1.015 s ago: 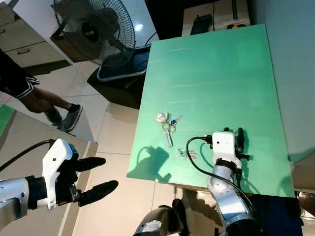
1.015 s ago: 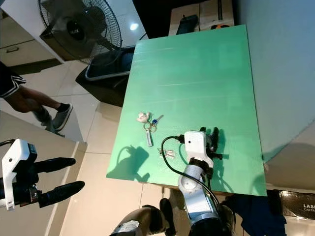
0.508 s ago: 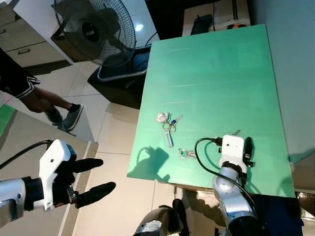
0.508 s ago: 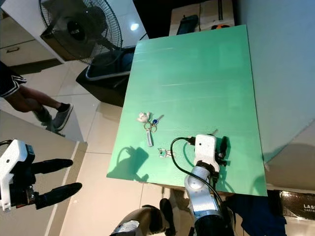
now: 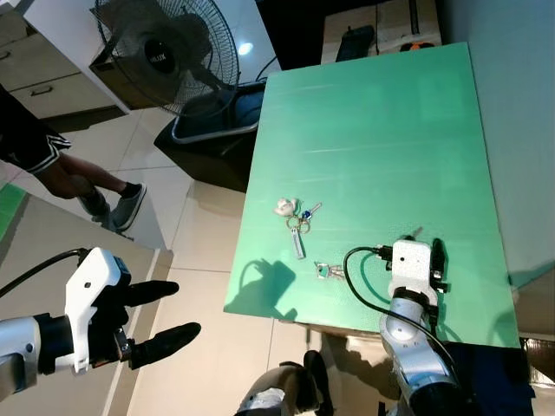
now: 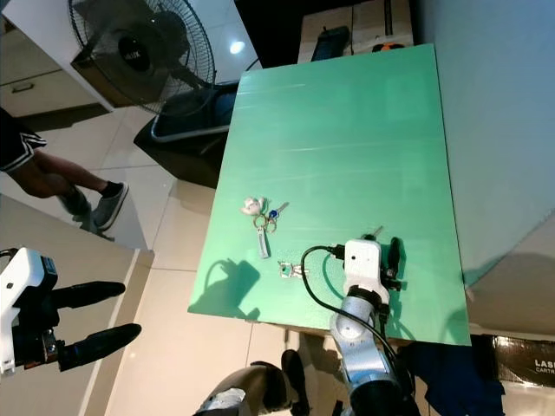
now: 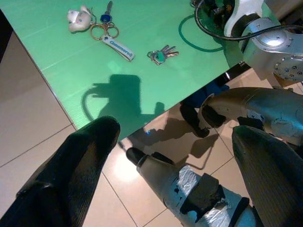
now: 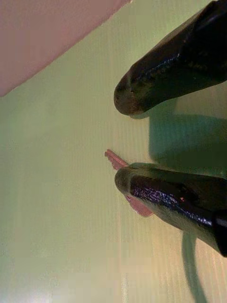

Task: Hang keys on a hook

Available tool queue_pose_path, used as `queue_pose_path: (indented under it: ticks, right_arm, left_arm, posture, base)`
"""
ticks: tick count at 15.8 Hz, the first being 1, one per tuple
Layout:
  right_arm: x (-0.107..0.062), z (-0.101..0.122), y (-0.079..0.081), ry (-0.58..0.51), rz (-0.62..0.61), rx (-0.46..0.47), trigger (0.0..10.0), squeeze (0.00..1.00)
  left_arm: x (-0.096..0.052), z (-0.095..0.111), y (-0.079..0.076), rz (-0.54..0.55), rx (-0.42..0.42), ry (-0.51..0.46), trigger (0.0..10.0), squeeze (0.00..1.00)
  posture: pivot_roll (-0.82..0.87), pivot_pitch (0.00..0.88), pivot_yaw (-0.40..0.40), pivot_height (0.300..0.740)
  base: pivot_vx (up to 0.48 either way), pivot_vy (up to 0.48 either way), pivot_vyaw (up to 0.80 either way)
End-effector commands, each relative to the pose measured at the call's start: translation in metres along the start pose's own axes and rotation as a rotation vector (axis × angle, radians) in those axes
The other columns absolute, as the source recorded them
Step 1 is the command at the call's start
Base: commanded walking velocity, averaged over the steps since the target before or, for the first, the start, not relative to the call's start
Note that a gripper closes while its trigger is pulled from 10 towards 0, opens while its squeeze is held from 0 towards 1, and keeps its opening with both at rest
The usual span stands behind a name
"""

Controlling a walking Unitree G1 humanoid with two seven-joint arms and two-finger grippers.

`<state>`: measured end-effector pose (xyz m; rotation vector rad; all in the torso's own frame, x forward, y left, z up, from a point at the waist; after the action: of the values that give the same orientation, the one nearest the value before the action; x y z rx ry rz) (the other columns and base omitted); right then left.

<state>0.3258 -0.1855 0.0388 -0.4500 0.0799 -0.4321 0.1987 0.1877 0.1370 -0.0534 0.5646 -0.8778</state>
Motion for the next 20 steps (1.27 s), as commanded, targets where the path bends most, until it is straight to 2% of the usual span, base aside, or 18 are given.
queue_pose_path:
  ticks: [1, 4, 8, 13, 18, 19, 20]
  right_arm:
    - [-0.011, -0.003, 0.017, -0.003, 0.079, 0.019, 10.0, 0.0]
    - [-0.01, 0.004, 0.011, -0.022, 0.036, -0.007, 10.0, 0.0]
    - [-0.015, 0.006, 0.018, -0.042, 0.058, -0.003, 10.0, 0.0]
    - [-0.004, 0.006, 0.015, -0.056, 0.085, 0.012, 10.0, 0.0]
    - [-0.002, -0.021, 0.016, 0.038, 0.13, 0.005, 10.0, 0.0]
    - [-0.003, -0.027, 0.019, 0.056, 0.157, 0.004, 0.0, 0.0]
    - [-0.004, -0.028, 0.019, 0.062, 0.16, 0.007, 0.0, 0.0]
  left_arm:
    - [-0.004, -0.007, 0.004, 0.015, -0.017, 0.016, 10.0, 0.0]
    - [-0.003, -0.009, 0.003, 0.019, -0.021, 0.012, 10.0, 0.0]
    - [-0.002, -0.007, 0.002, 0.016, -0.02, 0.005, 10.0, 0.0]
    - [-0.005, -0.002, 0.001, 0.018, -0.007, 0.009, 10.0, 0.0]
    - [-0.008, -0.001, 0.001, 0.02, -0.004, 0.017, 10.0, 0.0]
    - [-0.009, -0.001, 0.002, 0.021, -0.003, 0.02, 10.0, 0.0]
    - [-0.009, -0.002, 0.002, 0.021, -0.003, 0.021, 10.0, 0.0]
  posture:
    - [0.1, 0.307, 0.4, 0.74]
    - [0.09, 0.299, 0.4, 0.74]
    - [0.08, 0.296, 0.4, 0.74]
    - [0.11, 0.296, 0.4, 0.74]
    - [0.12, 0.301, 0.4, 0.74]
    - [0.13, 0.304, 0.4, 0.74]
    - [0.13, 0.304, 0.4, 0.74]
  base:
    - [0.0, 0.0, 0.0]
    - [0.0, 0.0, 0.0]
    - [0.0, 0.0, 0.0]
    - [0.0, 0.0, 0.0]
    - [0.0, 0.0, 0.0]
    - [0.0, 0.0, 0.0]
    - [0.0, 0.0, 0.0]
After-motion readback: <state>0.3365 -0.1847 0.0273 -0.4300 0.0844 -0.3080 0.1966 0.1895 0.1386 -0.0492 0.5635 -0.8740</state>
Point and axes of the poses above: a point about 5 cm out from each wrist's last joint towards the gripper, its own x axis pointing out of the wrist towards the gripper, its own z axis along the axis of the wrist's last joint, y = z × x, the point moved 6 cm from there along x, pointing out of the wrist towards the gripper, and after that the axes turned 7 degrees about -x, right-handed, at the moved point
